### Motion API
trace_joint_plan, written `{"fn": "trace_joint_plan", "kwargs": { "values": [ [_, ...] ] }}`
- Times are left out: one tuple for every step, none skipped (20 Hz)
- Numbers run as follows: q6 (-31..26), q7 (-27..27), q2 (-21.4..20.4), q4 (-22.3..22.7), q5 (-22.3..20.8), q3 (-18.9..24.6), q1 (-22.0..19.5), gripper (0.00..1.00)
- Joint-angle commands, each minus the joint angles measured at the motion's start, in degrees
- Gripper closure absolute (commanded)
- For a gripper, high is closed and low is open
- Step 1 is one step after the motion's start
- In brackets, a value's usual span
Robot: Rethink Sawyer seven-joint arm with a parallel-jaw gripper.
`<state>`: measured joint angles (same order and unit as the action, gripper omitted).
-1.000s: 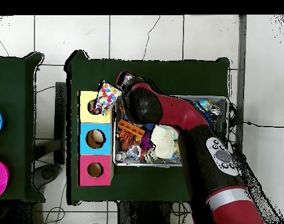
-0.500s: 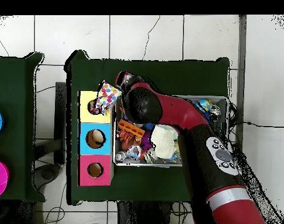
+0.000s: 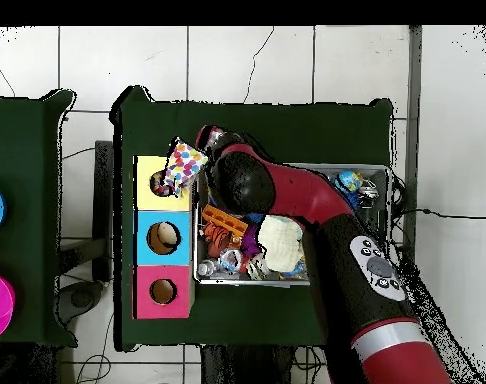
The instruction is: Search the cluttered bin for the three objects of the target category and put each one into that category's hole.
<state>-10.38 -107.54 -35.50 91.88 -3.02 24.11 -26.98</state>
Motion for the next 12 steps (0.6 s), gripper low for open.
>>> {"fn": "trace_joint_plan", "kwargs": {
  "values": [
    [-1.20, -9.53, 1.89, 6.16, 2.23, 1.80, 0.13, 1.00],
    [-0.89, -9.65, 1.84, 6.33, 2.29, 1.73, 0.19, 1.00],
    [-0.84, -9.72, 1.75, 6.50, 2.41, 1.67, 0.22, 1.00],
    [-0.78, -9.93, 1.63, 6.67, 2.61, 1.46, 0.38, 1.00],
    [-0.67, -10.19, 1.47, 7.10, 2.83, 1.52, 0.43, 1.00],
    [-0.72, -10.44, 1.32, 7.43, 3.08, 1.40, 0.57, 1.00],
    [-0.46, -10.69, 1.18, 7.82, 3.26, 1.33, 0.67, 1.00],
    [-0.23, -10.85, 1.15, 8.05, 3.45, 1.37, 0.66, 1.00],
    [0.40, -11.03, 0.96, 8.31, 3.43, 1.22, 0.80, 1.00],
    [0.60, -10.93, 0.98, 8.24, 3.50, 1.24, 0.83, 1.00],
    [0.74, -11.02, 0.87, 8.46, 3.66, 1.45, 0.82, 1.00],
    [0.89, -11.12, 0.76, 8.68, 3.82, 1.67, 0.82, 1.00]
  ]
}}
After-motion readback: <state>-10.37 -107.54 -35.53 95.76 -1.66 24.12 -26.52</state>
